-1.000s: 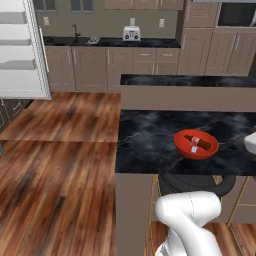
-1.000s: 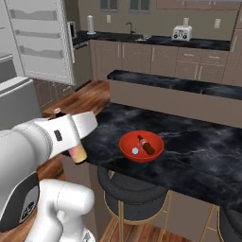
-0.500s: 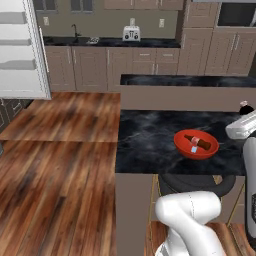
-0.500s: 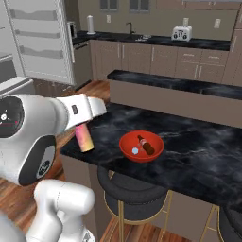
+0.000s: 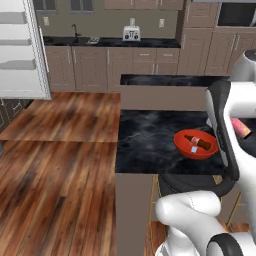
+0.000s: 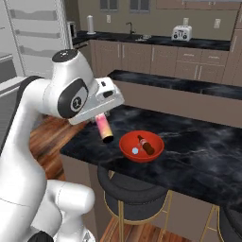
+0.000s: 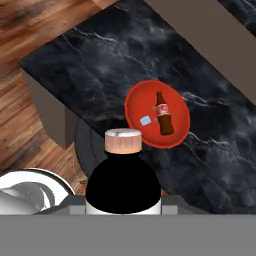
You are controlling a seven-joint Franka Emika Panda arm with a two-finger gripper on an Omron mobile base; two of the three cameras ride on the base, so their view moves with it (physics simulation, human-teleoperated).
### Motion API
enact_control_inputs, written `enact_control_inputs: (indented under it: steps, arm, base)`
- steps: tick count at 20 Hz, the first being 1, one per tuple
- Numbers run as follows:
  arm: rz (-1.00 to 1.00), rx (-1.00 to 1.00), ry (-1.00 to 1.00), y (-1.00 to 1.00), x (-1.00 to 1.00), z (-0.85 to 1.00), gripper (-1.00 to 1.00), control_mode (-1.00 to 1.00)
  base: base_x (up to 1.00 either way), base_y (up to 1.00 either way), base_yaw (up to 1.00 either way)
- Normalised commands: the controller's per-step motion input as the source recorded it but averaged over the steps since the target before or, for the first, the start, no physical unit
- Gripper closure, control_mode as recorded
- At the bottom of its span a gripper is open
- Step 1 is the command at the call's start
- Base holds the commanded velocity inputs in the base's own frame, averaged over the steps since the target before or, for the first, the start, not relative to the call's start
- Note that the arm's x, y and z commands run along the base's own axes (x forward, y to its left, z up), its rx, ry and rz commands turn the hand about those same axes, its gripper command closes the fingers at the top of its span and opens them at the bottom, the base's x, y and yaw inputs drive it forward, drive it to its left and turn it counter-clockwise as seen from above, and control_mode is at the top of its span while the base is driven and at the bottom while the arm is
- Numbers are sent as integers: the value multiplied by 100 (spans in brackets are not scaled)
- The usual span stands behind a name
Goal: Open the fridge, grab two sodas, and place both sodas inside the bowl with ice on the dining counter.
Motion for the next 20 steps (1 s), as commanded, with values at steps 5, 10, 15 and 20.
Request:
enact_control_inputs:
  steps: [5, 10, 15, 20]
  arm:
    - [4, -5, 32, -20, 81, -86, 100, -100]
    - [1, 1, 5, -22, 44, -63, 100, -100]
    - [0, 0, 14, -10, 47, -51, 100, -100]
    - [4, 1, 8, -12, 45, -51, 100, -100]
  base:
    - [0, 0, 0]
    - [0, 0, 0]
    - [0, 0, 0]
    - [0, 0, 0]
